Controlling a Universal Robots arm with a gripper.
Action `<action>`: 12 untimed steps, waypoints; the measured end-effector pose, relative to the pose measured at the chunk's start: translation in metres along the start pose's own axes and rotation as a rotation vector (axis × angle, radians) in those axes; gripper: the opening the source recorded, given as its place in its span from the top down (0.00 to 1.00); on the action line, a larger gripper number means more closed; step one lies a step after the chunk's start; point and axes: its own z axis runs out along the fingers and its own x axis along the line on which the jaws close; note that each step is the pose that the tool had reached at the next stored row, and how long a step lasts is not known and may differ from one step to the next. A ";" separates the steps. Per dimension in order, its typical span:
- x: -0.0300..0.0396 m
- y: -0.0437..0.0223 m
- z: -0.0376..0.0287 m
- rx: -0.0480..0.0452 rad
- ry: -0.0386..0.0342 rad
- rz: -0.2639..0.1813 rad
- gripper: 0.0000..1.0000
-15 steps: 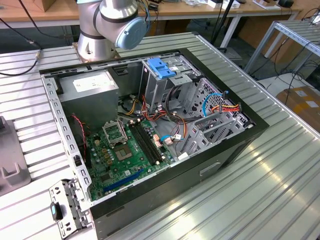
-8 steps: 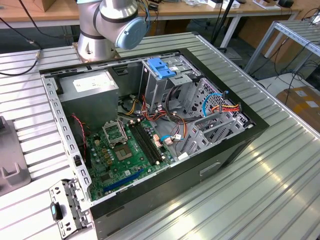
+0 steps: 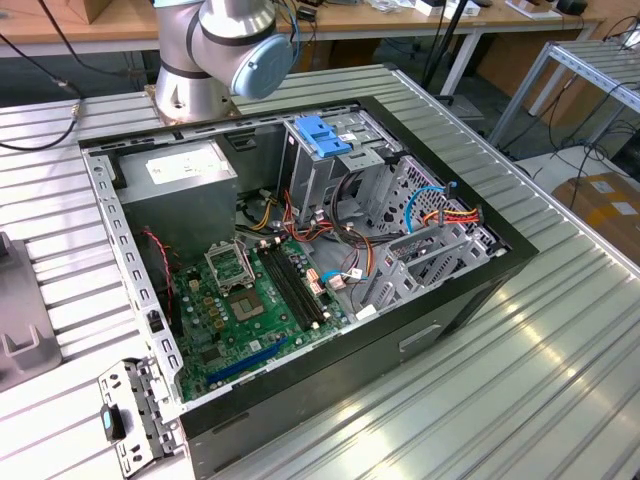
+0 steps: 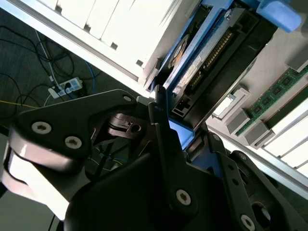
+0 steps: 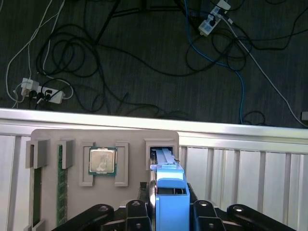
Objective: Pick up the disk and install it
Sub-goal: 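Pick up the disk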
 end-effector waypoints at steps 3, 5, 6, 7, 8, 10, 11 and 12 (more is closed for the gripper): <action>0.0000 0.0000 -0.0008 -0.0001 0.0000 0.000 0.63; 0.0000 0.0001 -0.0015 -0.0002 0.0000 0.000 0.63; 0.0000 0.0001 -0.0018 -0.0002 0.0000 0.000 0.63; 0.0000 0.0001 -0.0022 -0.0001 0.0000 0.000 0.63; 0.0000 0.0001 -0.0025 -0.0001 0.0000 0.000 0.63; -0.0001 0.0001 -0.0033 -0.0002 0.0000 0.000 0.63; -0.0001 0.0002 -0.0037 -0.0002 0.0001 0.000 0.63; -0.0001 0.0002 -0.0040 -0.0001 0.0000 0.000 0.63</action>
